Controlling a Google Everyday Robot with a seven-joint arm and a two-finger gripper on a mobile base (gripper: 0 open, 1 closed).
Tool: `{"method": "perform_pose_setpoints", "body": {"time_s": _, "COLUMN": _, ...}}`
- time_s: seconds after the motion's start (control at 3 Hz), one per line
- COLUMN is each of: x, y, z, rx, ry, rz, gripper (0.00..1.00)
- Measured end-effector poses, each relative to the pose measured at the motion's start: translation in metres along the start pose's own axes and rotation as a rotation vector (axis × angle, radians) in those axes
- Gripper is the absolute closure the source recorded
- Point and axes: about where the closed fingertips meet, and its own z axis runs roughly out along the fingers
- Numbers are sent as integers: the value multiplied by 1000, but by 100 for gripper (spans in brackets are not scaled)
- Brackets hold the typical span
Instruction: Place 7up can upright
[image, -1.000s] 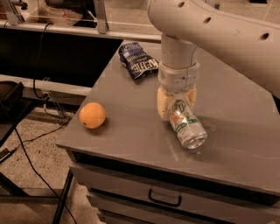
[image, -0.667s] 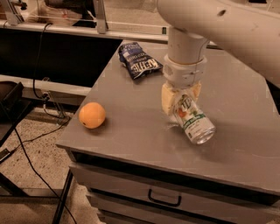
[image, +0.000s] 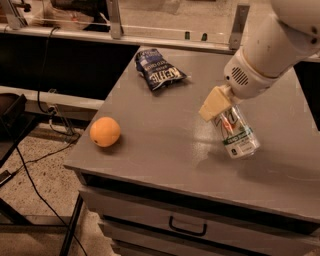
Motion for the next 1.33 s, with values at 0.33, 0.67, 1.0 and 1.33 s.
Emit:
{"method": "perform_pose_setpoints", "body": {"time_s": 0.33, "x": -8, "y": -8, "z": 0, "rx": -82, "ry": -216, "rz": -17, "gripper": 100}}
{"method": "perform_pose_setpoints", "body": {"time_s": 0.67, "x": -8, "y": -20, "z": -19, "rx": -69, "ry": -335, "rz": -9, "gripper": 100}}
{"method": "perform_pose_setpoints", "body": {"time_s": 1.0, "x": -8, "y": -19, "z": -19, "rx": -68, "ry": -331, "rz": -9, "gripper": 100}}
{"method": "perform_pose_setpoints", "body": {"time_s": 1.33, "x": -11, "y": -19, "z": -20, "rx": -81, "ry": -365, "rz": -9, "gripper": 100}}
